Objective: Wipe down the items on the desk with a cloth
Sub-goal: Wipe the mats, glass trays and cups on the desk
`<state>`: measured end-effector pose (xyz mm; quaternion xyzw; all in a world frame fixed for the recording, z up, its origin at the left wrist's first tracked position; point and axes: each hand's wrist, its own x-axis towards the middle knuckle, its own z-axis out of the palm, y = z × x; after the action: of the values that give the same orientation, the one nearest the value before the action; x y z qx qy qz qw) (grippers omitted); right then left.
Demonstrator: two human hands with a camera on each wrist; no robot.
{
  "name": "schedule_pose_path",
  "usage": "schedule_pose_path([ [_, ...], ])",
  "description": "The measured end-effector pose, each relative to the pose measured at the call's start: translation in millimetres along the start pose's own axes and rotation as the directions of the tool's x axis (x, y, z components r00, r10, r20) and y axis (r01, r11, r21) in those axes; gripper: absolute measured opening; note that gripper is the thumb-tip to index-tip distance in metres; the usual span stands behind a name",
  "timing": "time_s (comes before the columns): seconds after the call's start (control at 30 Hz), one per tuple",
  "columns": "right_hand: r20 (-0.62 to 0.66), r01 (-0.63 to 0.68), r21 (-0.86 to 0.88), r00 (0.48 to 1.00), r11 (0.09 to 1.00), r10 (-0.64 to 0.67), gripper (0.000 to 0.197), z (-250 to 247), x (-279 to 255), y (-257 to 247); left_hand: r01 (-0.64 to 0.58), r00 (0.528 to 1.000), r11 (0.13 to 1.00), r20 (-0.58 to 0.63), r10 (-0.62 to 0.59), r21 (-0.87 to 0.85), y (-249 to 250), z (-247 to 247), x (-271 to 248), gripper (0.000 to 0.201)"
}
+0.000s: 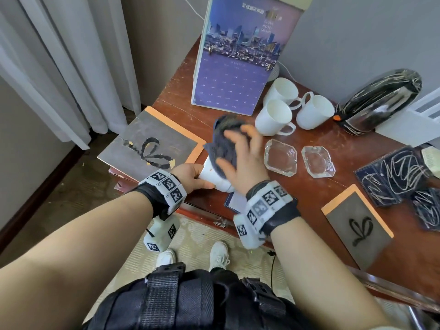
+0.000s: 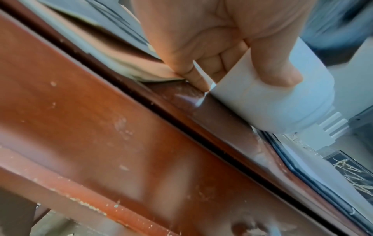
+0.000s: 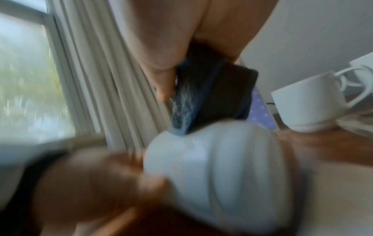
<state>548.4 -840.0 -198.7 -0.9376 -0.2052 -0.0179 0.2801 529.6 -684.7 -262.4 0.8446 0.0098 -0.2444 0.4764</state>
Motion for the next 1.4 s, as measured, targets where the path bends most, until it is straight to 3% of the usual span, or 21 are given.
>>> schedule_pose_path([
  [0.07, 0.163, -0.071, -0.005, 0.984, 0.997, 0.071, 0.042, 6, -14, 9, 0.008, 1.000, 1.000, 0.027, -0.008, 0.023, 1, -1, 1, 0.032],
  [0.13, 0.147, -0.068, 0.054, 0.987, 0.996, 0.059, 0.036, -2, -16, 12, 0.023, 0.999, 0.999, 0.042, -0.024, 0.027, 1, -2, 3, 0.035],
  [0.3, 0.216, -0.130, 0.038, 0.969, 0.991, 0.119, 0.068, -17, 9, 8, 0.057, 0.997, 0.997, 0.040, -0.059, 0.050, 3, -2, 4, 0.038],
  [0.4, 0.323, -0.079, -0.208, 0.935, 0.975, 0.144, 0.059, -8, 16, 0, 0.069, 0.997, 0.996, 0.042, -0.071, 0.049, 2, -2, 4, 0.041],
  [0.53, 0.293, 0.022, -0.332, 0.953, 0.943, 0.080, 0.050, -1, 11, -2, 0.074, 0.996, 0.996, 0.035, -0.076, 0.043, 3, -2, 4, 0.038],
  [0.67, 0.351, 0.167, -0.262, 0.934, 0.951, -0.067, 0.049, -14, -17, 15, 0.036, 0.999, 0.999, 0.038, -0.037, 0.015, 8, -3, 0, 0.028],
  [0.77, 0.408, 0.149, -0.260, 0.913, 0.954, -0.032, 0.043, -35, -30, 31, 0.014, 0.999, 1.000, 0.047, -0.015, 0.016, 12, -5, -2, 0.032],
  [0.93, 0.169, 0.033, -0.160, 0.986, 0.987, -0.006, 0.039, -32, 2, 8, 0.015, 0.999, 0.999, 0.051, -0.017, 0.043, 14, -6, -3, 0.028],
  [1.0, 0.207, 0.138, -0.197, 0.973, 0.971, -0.097, 0.033, -14, 5, -10, 0.049, 0.998, 0.996, 0.024, -0.051, 0.079, 15, -5, -1, 0.009],
  [1.07, 0.261, 0.223, -0.232, 0.952, 0.947, -0.160, 0.032, 0, -9, -11, 0.085, 0.996, 0.989, 0.015, -0.087, 0.117, 18, -3, 0, 0.022],
  [1.13, 0.265, 0.220, -0.221, 0.951, 0.950, -0.159, 0.033, -1, -27, 2, 0.058, 0.998, 0.990, 0.026, -0.062, 0.126, 18, -5, 1, 0.024],
  [1.23, 0.317, 0.190, -0.209, 0.941, 0.959, -0.117, 0.033, -18, -34, 16, 0.018, 0.998, 0.999, 0.057, -0.021, 0.044, 15, -6, -1, 0.005],
  [1.3, 0.340, 0.166, -0.221, 0.937, 0.961, -0.084, 0.031, -28, -24, 15, 0.007, 0.998, 1.000, 0.058, -0.009, 0.021, 12, -6, -2, 0.022],
  [1.4, 0.264, 0.168, -0.224, 0.959, 0.960, -0.106, 0.031, -22, -2, -5, 0.035, 0.999, 0.998, 0.016, -0.036, 0.049, 13, -5, 0, 0.007],
])
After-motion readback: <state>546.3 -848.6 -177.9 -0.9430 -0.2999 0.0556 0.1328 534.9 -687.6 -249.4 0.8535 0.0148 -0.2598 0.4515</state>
